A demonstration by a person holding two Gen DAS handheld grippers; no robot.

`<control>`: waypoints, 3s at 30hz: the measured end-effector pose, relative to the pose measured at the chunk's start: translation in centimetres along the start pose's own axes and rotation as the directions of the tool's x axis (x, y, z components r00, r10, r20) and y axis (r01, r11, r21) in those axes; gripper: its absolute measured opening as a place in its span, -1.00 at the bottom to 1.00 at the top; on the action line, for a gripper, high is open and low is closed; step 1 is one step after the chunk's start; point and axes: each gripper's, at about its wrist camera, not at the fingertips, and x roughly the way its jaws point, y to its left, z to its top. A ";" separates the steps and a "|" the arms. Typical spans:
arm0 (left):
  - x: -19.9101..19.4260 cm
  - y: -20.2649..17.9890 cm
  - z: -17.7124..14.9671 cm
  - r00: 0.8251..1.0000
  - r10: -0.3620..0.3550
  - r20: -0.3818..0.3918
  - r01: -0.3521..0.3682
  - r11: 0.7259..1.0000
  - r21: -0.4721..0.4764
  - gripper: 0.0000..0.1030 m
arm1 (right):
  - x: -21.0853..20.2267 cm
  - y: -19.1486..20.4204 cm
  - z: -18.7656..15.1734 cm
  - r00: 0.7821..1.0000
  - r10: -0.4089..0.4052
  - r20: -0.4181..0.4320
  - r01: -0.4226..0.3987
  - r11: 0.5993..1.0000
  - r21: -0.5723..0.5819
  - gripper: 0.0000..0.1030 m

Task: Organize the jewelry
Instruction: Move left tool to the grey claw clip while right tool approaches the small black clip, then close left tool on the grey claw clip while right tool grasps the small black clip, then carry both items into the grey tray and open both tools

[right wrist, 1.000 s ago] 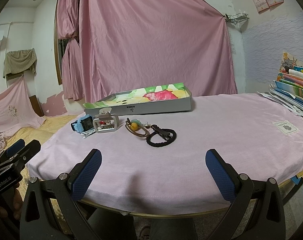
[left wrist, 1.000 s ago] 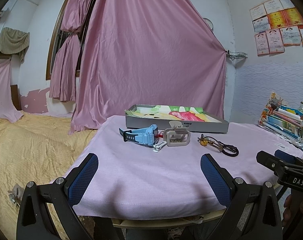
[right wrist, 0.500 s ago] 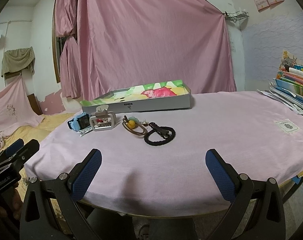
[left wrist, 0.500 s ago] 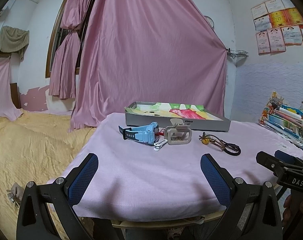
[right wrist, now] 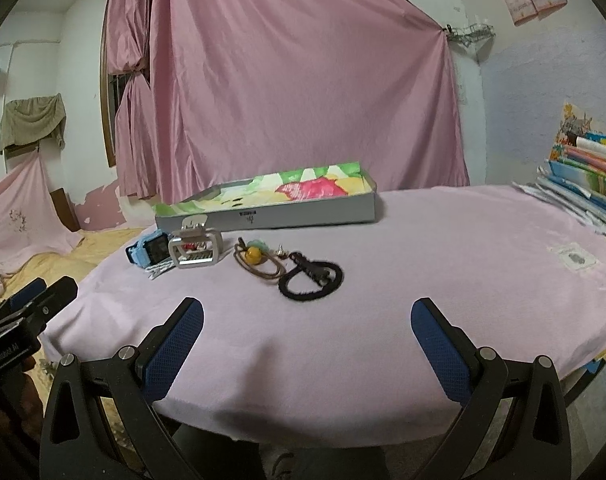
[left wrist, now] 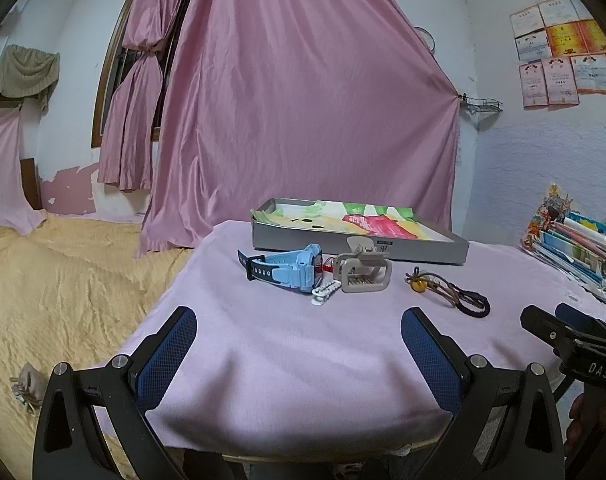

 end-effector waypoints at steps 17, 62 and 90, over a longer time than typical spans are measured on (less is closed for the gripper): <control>5.2 -1.7 4.2 0.990 -0.134 -0.052 0.136 0.991 0.022 0.99 | 2.4 -1.1 6.2 0.997 0.078 0.011 -0.076 0.993 -0.095 0.98; 15.7 -6.1 5.6 0.909 -0.211 -0.360 0.261 0.960 0.098 0.05 | 11.6 -0.7 4.0 0.916 0.149 -0.373 -0.185 0.981 -0.062 -0.57; 12.2 -6.4 7.1 0.961 -0.182 -0.206 0.207 0.972 0.109 -0.38 | 9.7 -0.9 6.5 0.947 0.200 -0.250 -0.226 0.971 -0.082 -0.75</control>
